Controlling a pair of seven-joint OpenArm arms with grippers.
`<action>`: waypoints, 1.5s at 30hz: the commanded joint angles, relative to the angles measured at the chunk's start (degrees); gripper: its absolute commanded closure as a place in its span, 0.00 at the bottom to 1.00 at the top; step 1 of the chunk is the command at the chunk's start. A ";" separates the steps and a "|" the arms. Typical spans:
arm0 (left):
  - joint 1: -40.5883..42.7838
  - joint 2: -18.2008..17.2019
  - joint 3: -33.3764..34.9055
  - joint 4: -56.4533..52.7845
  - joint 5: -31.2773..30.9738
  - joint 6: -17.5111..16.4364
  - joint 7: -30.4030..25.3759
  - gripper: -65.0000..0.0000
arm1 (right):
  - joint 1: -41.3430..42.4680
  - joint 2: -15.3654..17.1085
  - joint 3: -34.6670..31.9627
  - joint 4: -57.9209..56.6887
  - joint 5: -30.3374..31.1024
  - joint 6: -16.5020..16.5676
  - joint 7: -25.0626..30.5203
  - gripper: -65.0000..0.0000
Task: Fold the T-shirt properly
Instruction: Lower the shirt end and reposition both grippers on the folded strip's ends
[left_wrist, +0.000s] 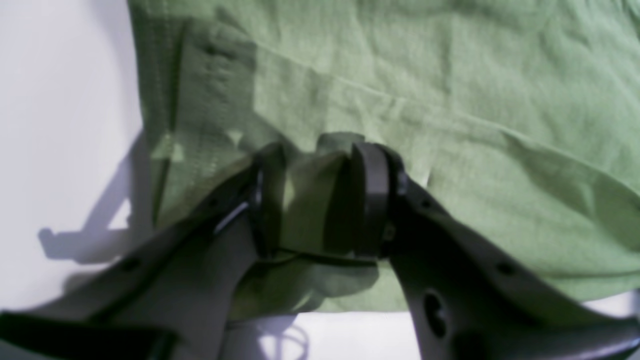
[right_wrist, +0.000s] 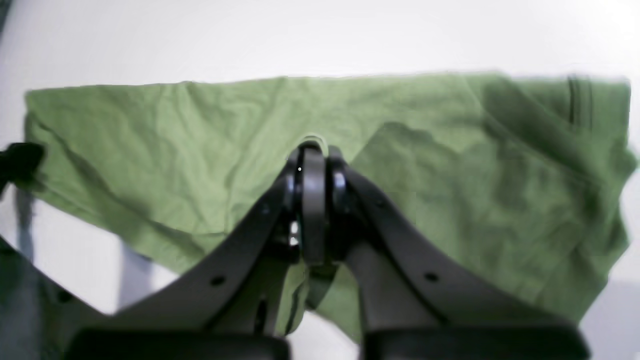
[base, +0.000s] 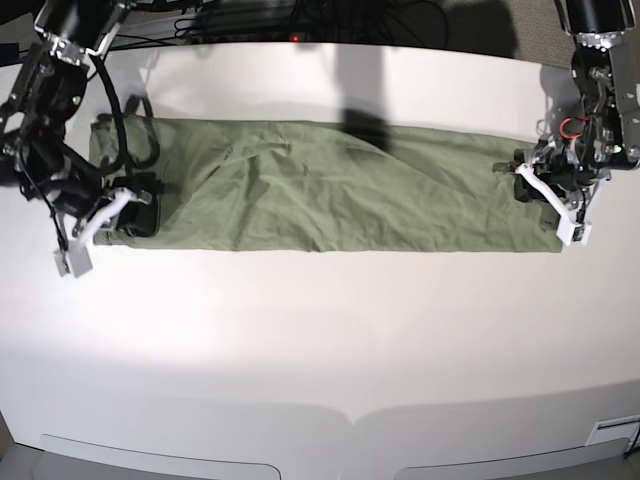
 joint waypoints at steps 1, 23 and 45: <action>-0.48 -0.66 -0.28 0.81 -0.24 -0.26 0.22 0.66 | 2.10 1.81 -0.76 0.57 -0.15 0.28 1.64 1.00; -0.46 -0.66 -0.28 0.81 -0.24 -0.26 0.26 0.66 | 5.70 5.40 -4.13 -4.79 -7.19 0.28 1.14 1.00; -0.48 -0.63 -0.28 0.81 -2.56 -0.28 -0.66 0.66 | 5.92 5.35 -4.57 -5.75 -12.72 0.28 15.45 0.61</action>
